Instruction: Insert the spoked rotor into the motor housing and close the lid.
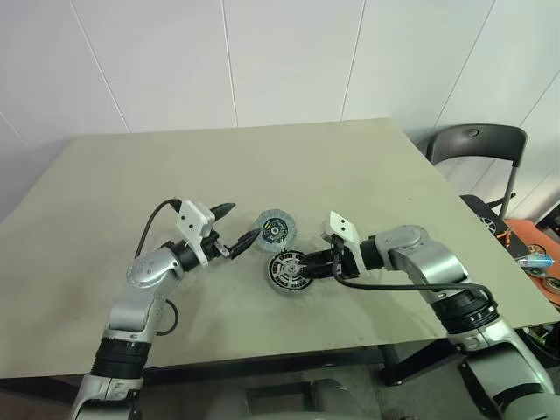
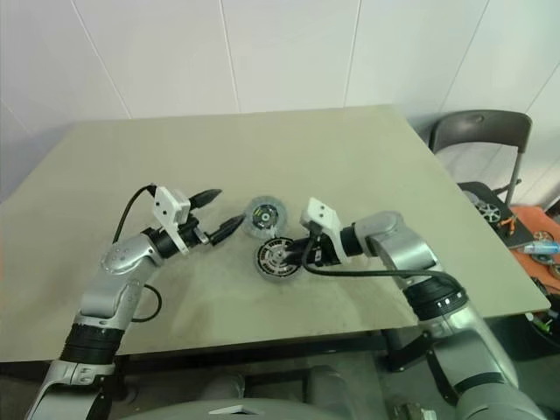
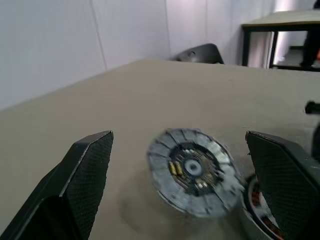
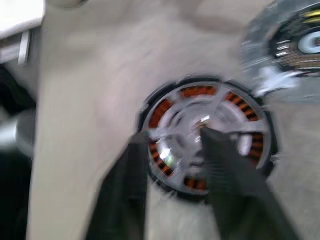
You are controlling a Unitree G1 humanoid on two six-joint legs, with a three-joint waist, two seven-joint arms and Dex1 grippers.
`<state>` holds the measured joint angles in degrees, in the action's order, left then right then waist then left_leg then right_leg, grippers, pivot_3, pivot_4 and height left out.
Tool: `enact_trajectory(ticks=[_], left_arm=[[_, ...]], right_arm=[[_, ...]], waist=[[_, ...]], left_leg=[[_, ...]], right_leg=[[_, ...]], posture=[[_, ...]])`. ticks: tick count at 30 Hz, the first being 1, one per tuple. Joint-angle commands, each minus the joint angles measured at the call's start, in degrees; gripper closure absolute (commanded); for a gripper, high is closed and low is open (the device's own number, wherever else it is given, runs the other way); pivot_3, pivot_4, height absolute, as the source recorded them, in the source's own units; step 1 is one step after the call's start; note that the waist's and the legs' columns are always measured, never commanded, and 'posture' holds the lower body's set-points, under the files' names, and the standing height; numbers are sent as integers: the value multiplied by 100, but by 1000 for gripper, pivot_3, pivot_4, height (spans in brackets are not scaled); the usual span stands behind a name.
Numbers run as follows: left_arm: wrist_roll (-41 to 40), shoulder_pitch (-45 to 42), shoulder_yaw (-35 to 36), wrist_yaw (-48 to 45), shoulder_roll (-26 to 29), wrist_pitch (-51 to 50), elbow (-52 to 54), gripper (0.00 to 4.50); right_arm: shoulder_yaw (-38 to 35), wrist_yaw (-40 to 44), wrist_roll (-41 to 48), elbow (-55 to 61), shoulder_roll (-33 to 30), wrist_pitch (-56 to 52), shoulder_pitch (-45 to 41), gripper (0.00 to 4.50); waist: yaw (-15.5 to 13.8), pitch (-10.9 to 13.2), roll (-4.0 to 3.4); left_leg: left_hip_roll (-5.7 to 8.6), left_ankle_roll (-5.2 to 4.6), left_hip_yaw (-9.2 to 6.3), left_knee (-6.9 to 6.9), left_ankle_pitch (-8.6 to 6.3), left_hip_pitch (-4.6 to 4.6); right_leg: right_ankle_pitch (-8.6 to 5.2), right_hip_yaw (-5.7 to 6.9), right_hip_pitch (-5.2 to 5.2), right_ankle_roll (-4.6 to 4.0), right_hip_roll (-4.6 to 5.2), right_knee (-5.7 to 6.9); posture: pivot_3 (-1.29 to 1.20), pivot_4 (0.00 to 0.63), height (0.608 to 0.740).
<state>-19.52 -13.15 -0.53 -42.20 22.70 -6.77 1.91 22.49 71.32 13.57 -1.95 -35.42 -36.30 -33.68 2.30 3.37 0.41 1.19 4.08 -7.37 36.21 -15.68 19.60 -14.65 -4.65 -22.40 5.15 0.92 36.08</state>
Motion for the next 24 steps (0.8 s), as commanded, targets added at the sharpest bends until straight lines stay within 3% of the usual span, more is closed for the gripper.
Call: enact_trajectory(ticks=[1, 6, 12, 15, 24], left_arm=[[-13, -34, 197, -34, 90, 224, 157, 0], [21, 39, 268, 40, 60, 285, 102, 0], [67, 120, 292, 186, 39, 289, 176, 0], [61, 110, 301, 225, 61, 241, 217, 0], [75, 23, 221, 209, 53, 201, 155, 0]], right_arm=[[399, 563, -343, 157, -318, 473, -277, 1609], [763, 890, -763, -113, -331, 1035, -536, 35], [1139, 514, -1440, -521, 70, 1364, -532, 35], [1234, 563, -1678, -531, 94, 1598, -480, 645], [1192, 459, -2026, -414, 190, 1694, -420, 3765]], waist=[[10, 0, 0], [34, 0, 0], [23, -2, 4], [31, -4, 4], [43, -9, 13]], left_leg=[[0, 0, 1, 2, 0, -3], [-1, 0, 3, -3, 0, -5], [-4, 0, 0, -7, 0, -8], [-4, 0, 1, -6, 0, -18], [-8, 0, 0, -6, 0, -23]], right_leg=[[-1, -1, 4, 0, 0, 0], [1, -1, 1, 4, 0, -1], [10, 0, -1, 18, -2, 4], [8, -1, 8, 14, -2, 5], [3, 0, 11, 6, -6, 9]], posture=[[0, 0, 740], [0, 0, 740], [0, 0, 740], [0, 0, 740], [0, 0, 740]])
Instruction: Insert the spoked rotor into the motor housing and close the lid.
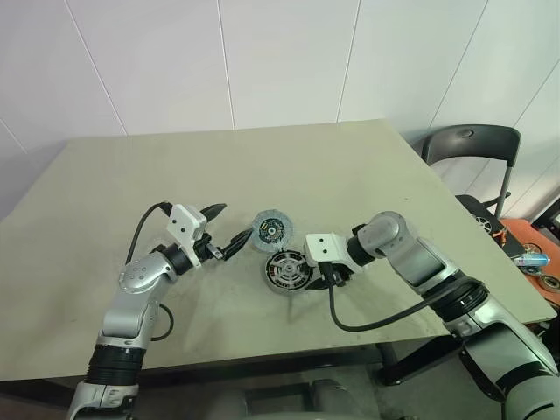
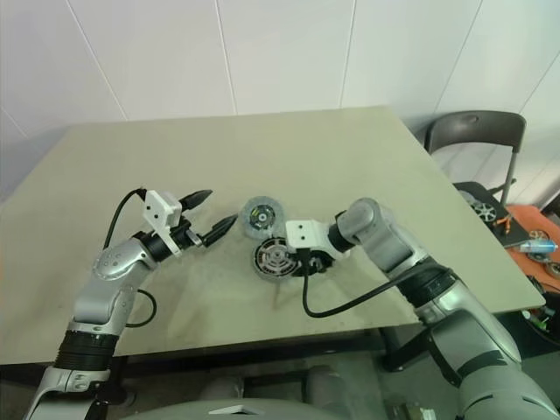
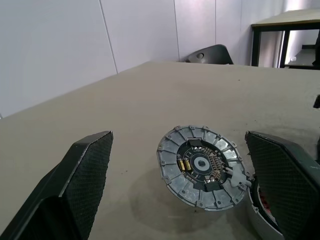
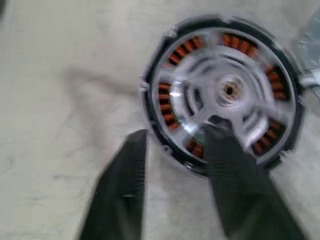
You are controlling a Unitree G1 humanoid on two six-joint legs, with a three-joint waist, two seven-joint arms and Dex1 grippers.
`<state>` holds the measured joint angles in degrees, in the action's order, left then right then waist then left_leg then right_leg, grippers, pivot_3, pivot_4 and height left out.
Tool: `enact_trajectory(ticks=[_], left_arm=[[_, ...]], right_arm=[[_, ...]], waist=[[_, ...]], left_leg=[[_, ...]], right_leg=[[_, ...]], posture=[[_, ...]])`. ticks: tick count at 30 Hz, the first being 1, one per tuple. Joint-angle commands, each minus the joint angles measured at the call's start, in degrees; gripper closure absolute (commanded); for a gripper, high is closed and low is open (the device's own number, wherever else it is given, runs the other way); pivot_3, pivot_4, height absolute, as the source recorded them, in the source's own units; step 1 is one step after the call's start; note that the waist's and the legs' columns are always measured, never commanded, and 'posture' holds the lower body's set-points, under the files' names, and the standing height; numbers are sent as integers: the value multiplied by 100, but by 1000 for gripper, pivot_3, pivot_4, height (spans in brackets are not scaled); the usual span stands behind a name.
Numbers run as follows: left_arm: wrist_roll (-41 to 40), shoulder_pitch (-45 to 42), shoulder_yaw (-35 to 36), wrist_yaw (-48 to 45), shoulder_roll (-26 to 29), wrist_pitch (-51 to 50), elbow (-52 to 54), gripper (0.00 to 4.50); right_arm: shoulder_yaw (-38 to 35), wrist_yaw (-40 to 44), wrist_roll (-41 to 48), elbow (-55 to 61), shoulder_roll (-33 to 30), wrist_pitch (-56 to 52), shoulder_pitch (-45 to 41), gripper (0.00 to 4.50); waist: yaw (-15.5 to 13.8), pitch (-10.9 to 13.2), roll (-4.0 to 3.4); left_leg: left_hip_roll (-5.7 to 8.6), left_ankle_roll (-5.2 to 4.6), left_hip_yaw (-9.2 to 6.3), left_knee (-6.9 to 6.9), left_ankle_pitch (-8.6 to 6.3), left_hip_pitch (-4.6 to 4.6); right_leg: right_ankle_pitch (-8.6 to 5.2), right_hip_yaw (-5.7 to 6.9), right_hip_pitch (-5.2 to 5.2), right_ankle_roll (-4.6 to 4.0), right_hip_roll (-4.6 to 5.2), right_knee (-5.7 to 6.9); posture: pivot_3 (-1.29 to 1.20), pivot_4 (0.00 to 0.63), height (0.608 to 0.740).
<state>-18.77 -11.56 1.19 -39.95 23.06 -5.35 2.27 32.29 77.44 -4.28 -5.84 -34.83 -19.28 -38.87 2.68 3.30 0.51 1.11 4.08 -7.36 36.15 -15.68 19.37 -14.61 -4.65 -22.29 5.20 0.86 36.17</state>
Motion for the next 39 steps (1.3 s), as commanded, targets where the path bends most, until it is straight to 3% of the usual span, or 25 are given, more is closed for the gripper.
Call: enact_trajectory(ticks=[1, 6, 9, 19, 25, 38, 39], left_arm=[[1, -135, 41, -18, 11, 55, 119, 0], [-3, -117, -12, 43, -13, -64, 289, 0], [-2, -118, -26, 78, -14, -137, 368, 0], [30, -170, -11, 63, 3, -151, 281, 0], [94, -175, -57, 14, -21, -84, 155, 0], [243, -83, -115, -76, -54, 28, -51, 0], [244, -76, -115, -78, -53, 30, -50, 0]], right_arm=[[225, -165, -264, -16, 159, -22, 115, 3986], [212, -207, -305, -104, 277, -89, 164, 3986], [202, -77, -218, -81, 295, -136, 180, 4415], [56, -269, -198, -193, 554, -126, 135, 4432], [-504, -197, 359, -96, 834, -551, -109, 4432], [-517, -60, 386, -292, 533, -499, -259, 15], [-417, -26, 269, -349, 443, -448, -255, 15]], waist=[[12, -2, 3], [9, -5, 6], [35, -6, 8], [140, -9, 10], [158, -5, 7], [-4, 1, -4], [-14, 2, -4]], left_leg=[[-2, 0, 0, 2, 0, -1], [-3, 0, -1, 9, 1, -9], [-3, 0, 0, 9, 1, -9], [-6, 0, -4, 7, 1, -16], [-8, 0, -9, 7, 1, -14], [4, 0, -11, -6, -1, 13], [4, 1, -11, -5, -1, 12]], right_leg=[[-1, 0, 1, -3, -2, 1], [-1, 0, 6, -14, -6, 5], [0, 0, 6, -14, -6, 5], [4, 0, 5, -21, -10, 6], [11, -1, -6, -31, -18, 9], [20, 2, -26, -9, -1, -7], [19, 3, -26, -10, -2, -6]], posture=[[0, 0, 740], [0, 0, 740], [0, 0, 740], [0, 0, 740], [0, 0, 740], [0, 0, 740], [0, 0, 740]])
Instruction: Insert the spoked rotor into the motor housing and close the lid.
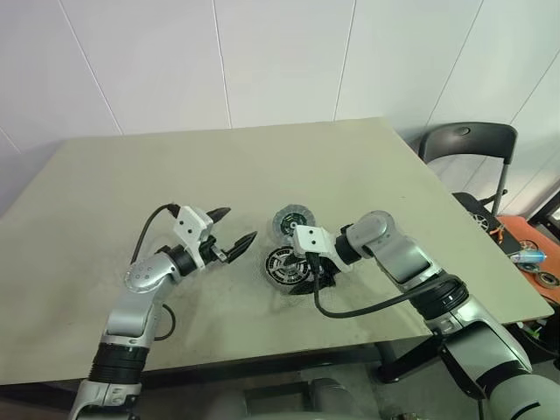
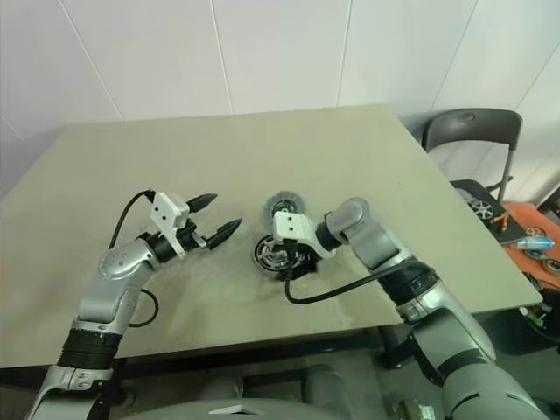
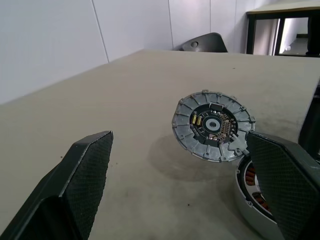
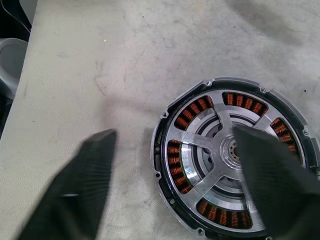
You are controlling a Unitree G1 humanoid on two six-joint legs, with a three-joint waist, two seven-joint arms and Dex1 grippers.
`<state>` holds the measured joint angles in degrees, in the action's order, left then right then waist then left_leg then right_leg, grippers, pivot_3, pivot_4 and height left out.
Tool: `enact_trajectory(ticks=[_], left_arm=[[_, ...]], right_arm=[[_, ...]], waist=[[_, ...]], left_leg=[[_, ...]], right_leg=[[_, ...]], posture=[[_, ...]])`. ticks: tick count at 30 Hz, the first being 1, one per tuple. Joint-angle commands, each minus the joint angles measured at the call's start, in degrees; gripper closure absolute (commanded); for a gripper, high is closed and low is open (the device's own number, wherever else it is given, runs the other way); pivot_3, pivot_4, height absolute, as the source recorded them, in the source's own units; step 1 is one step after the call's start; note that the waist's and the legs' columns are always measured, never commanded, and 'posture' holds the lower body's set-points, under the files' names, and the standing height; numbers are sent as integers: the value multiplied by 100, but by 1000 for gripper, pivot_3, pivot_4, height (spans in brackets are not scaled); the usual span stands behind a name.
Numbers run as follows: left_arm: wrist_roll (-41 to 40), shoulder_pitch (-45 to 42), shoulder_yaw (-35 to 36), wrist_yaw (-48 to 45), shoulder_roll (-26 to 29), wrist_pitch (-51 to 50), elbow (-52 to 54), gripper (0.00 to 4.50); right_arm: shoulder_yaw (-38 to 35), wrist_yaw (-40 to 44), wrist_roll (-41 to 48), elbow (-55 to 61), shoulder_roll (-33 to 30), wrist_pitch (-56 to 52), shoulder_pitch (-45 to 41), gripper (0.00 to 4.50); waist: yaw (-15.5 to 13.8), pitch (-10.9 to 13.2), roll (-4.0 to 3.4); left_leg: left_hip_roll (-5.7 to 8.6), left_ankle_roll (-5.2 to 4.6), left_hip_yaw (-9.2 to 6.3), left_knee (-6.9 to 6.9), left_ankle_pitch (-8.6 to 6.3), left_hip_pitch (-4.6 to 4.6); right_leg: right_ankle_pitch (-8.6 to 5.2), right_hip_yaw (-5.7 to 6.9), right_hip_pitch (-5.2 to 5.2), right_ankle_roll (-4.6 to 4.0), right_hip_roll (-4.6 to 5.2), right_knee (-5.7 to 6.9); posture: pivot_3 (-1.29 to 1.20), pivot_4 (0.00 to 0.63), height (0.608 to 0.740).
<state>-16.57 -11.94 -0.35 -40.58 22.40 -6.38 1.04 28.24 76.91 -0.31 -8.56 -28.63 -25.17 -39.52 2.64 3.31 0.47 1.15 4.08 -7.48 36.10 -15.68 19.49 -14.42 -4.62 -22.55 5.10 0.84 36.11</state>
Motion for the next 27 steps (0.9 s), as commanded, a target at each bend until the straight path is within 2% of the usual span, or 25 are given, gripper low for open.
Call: enact_trajectory(ticks=[1, 10, 21, 22, 23, 27], left_arm=[[27, -32, 38, -16, 17, 133, 76, 0], [78, 5, -11, 84, 25, 14, 245, 0], [145, -15, -1, 133, 67, -5, 222, 0], [144, -21, -1, 126, 69, -7, 214, 0], [144, -26, -1, 120, 70, -7, 206, 0], [142, -69, -1, 93, 73, 3, 142, 0]], right_arm=[[77, 60, -237, -130, -259, 205, -183, 15], [450, -322, -948, -708, -344, 625, -141, 15], [368, -68, -794, -442, -281, 615, 23, 15], [359, -64, -786, -428, -268, 627, 31, 410], [353, -71, -789, -422, -255, 645, 34, 571], [318, -279, -898, -541, -127, 655, -12, 1820]], waist=[[-14, 1, -2], [-13, 0, -1], [-16, -2, 2], [-17, -2, 2], [-19, -2, 2], [2, -3, 4]], left_leg=[[0, 0, 0, 1, 0, 0], [0, 0, 4, 5, 0, -11], [0, 0, 2, 3, 0, -13], [0, 0, 1, 2, 0, -12], [0, 0, 2, 2, 0, -12], [-1, 0, 2, 2, 0, -14]], right_leg=[[-1, 1, 1, -2, 0, 1], [-8, -1, 12, -13, 1, 1], [-2, 0, 16, -1, 0, 1], [-2, 0, 14, -1, 0, 1], [-2, 0, 14, -1, 0, 1], [-3, 0, 15, -3, 0, 1]], posture=[[0, 0, 740], [0, 0, 740], [0, 0, 740], [0, 0, 740], [0, 0, 740], [0, 0, 740]])
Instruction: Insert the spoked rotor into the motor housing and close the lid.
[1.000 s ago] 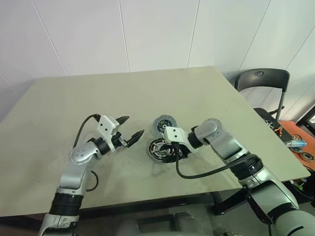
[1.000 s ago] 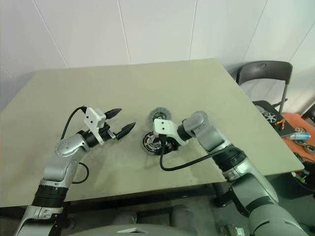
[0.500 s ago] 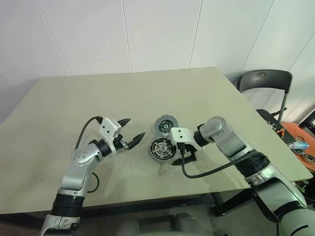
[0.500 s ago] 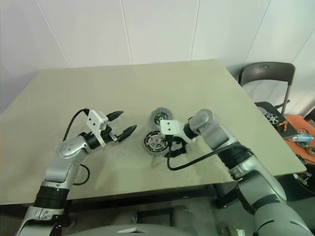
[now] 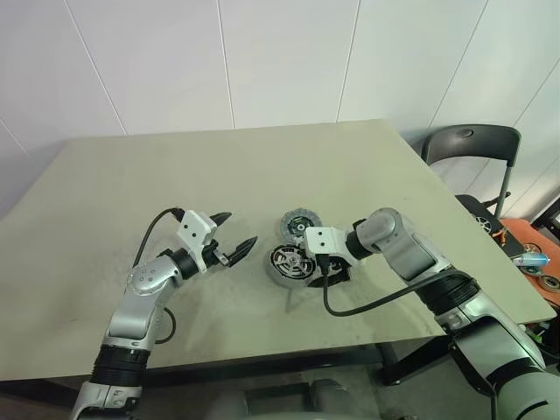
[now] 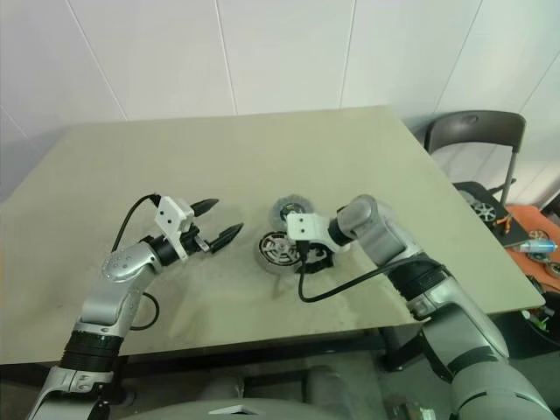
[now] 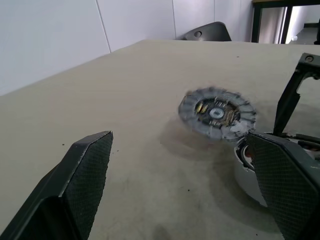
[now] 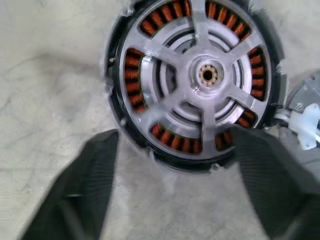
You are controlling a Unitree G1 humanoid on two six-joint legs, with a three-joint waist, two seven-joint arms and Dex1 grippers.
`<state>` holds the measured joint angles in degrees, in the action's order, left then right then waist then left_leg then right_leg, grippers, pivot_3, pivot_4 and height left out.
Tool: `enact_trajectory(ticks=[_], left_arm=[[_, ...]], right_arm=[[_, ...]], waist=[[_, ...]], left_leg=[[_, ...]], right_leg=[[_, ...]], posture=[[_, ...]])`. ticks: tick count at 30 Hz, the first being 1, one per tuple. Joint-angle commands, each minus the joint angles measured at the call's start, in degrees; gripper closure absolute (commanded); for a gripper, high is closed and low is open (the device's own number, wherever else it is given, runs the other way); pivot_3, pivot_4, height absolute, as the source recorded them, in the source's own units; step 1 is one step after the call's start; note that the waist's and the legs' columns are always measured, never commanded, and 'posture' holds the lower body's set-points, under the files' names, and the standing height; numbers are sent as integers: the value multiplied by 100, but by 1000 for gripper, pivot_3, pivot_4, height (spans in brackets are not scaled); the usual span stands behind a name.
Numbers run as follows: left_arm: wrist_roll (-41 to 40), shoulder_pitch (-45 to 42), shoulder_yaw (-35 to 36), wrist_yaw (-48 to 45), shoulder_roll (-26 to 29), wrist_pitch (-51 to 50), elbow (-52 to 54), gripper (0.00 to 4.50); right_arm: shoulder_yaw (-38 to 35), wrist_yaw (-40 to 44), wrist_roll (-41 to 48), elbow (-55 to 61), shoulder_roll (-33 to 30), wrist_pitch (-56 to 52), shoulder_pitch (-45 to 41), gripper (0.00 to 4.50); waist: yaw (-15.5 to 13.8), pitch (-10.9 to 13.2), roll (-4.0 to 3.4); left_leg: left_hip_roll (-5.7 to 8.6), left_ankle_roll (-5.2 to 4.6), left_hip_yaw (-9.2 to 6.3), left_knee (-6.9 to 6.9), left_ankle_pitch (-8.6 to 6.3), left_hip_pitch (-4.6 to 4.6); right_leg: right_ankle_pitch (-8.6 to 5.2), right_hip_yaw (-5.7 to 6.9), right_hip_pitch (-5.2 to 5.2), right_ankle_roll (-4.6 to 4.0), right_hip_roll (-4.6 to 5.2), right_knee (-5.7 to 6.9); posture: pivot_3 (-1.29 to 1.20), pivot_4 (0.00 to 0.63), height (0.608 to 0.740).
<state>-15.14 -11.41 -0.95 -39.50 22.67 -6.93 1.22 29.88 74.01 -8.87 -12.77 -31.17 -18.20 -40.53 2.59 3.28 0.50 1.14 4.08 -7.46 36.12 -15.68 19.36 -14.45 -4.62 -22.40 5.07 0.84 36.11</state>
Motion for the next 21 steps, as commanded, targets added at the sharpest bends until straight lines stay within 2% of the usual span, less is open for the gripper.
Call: enact_trajectory(ticks=[1, 2, 5, 8, 10, 12, 15, 21], left_arm=[[-1, -129, 57, -20, 45, 61, 113, 0], [0, -131, 56, -23, 43, 65, 108, 0], [6, -142, 53, -34, 39, 77, 79, 0], [12, -138, 38, -47, 32, 69, 76, 0], [8, -139, 25, -60, 29, 44, 81, 0], [17, -139, 13, -60, 23, 34, 84, 0], [33, -138, -1, -55, 16, 32, 80, 0], [67, -147, -11, -51, 5, 37, 53, 0]], right_arm=[[149, 64, -15, -98, 125, -58, 99, 1820], [131, 151, 55, -35, 125, -142, 123, 1820], [70, 255, 192, 77, 154, -240, 179, 2390], [9, 67, 119, -1, 245, -268, 189, 3262], [-13, 90, 145, -3, 279, -316, 193, 3262], [-34, 289, 290, 184, 237, -388, 261, 3660], [-119, 85, 252, 156, 304, -413, 249, 4386], [-343, 95, 516, 162, 400, -588, 136, 4481]], waist=[[11, 0, 0], [9, 0, 0], [4, -2, 2], [24, -3, 4], [30, -3, 4], [27, -3, 4], [20, -3, 3], [21, -2, 3]], left_leg=[[-1, 0, 0, 1, 0, -1], [-1, 0, 0, 3, 0, -2], [-2, 0, 0, 4, 0, -5], [-3, 0, 0, 3, 0, -5], [-4, 0, 0, 3, 0, -6], [-5, 0, -1, 4, 0, -8], [-5, 0, -1, 4, 0, -5], [-5, 0, -1, 4, 0, -4]], right_leg=[[-2, 0, 0, -4, -1, 1], [-7, 0, 1, -12, -2, 3], [-8, 0, 4, -13, -3, 5], [-7, -1, 3, -12, -3, 4], [-6, -1, 2, -12, -5, 6], [-7, 0, 4, -13, -6, 8], [-7, 0, 3, -13, -6, 7], [-6, -1, 0, -13, -6, 8]], posture=[[0, 0, 740], [0, 0, 740], [0, 0, 740], [0, 0, 740], [0, 0, 740], [0, 0, 740], [0, 0, 740], [0, 0, 740]])
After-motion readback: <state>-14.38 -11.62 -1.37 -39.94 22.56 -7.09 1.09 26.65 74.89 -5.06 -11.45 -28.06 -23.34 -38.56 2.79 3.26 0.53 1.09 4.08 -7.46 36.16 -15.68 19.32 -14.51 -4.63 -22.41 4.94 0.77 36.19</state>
